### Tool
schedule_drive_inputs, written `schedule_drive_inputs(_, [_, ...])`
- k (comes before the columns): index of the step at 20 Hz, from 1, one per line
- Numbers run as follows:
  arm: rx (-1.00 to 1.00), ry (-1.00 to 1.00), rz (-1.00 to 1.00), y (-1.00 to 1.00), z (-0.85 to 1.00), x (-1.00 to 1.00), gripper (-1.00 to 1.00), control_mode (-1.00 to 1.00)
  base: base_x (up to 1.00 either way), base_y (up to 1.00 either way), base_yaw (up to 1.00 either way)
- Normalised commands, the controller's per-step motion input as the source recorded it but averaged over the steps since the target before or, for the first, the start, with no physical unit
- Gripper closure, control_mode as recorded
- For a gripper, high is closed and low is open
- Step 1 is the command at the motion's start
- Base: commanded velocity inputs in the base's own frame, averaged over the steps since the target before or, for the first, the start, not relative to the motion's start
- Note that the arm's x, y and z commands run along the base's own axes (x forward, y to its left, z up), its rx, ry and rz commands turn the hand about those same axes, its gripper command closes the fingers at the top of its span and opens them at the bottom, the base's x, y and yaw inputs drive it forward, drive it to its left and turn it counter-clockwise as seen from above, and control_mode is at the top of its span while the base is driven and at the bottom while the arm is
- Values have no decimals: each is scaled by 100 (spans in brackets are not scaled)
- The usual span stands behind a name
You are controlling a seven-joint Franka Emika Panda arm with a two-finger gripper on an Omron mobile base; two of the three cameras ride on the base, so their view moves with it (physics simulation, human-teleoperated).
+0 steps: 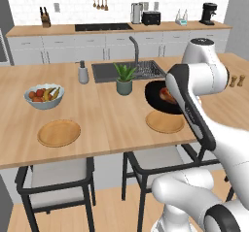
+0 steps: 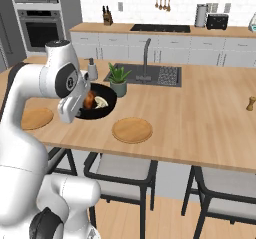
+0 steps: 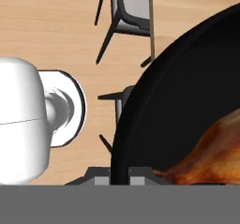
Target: Pick the chicken drumstick and mushroom from their plates and place them in the bowl. Then put the bowl in the fridge.
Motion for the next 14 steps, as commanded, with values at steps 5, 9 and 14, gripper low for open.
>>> schedule_drive_inputs(5, [-1, 2, 0, -28, 14, -13, 100, -100, 0, 0, 0])
schedule_drive_inputs(9, [-9, 0, 0, 0, 0, -10, 100, -100, 0, 0, 0])
schedule_drive_inputs(14, [-7, 0, 0, 0, 0, -4, 100, -100, 0, 0, 0])
